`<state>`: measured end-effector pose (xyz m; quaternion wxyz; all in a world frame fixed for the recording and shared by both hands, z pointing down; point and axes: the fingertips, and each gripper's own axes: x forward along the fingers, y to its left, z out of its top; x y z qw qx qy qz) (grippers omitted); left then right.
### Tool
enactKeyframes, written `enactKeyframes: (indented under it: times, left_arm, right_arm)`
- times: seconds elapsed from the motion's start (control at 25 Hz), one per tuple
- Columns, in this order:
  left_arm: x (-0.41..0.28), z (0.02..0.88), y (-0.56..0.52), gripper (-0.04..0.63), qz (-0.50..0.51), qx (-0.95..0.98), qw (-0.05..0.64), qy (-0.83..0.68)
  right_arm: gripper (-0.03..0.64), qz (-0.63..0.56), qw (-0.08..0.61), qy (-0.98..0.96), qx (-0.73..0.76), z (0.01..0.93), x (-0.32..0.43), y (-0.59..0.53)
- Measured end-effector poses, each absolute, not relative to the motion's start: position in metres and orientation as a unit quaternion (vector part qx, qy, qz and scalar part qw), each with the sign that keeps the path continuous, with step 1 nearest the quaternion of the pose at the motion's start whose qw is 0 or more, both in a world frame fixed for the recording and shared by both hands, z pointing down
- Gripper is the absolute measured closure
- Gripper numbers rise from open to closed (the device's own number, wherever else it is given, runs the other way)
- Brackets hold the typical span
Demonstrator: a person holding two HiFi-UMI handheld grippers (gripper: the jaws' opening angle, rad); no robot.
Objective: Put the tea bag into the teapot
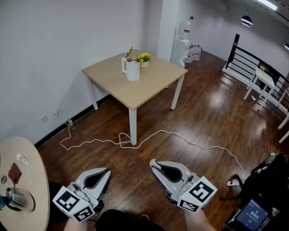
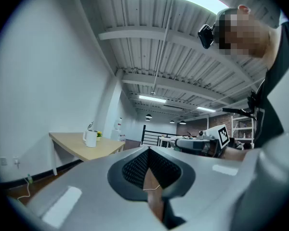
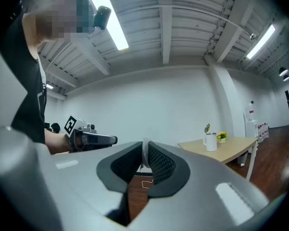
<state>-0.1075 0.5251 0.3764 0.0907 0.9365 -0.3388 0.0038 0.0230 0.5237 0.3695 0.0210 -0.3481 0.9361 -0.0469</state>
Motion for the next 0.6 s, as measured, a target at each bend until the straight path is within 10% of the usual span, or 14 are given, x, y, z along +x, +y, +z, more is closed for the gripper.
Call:
enactKeyframes:
  times: [0.6]
  left_arm:
    - [-0.122,0.393,0.386,0.592,-0.014,0.940,0.108,-0.322]
  right_arm:
    - [0.578,-0.052,0.008,0.923,-0.382,0.377,0.020,0.380]
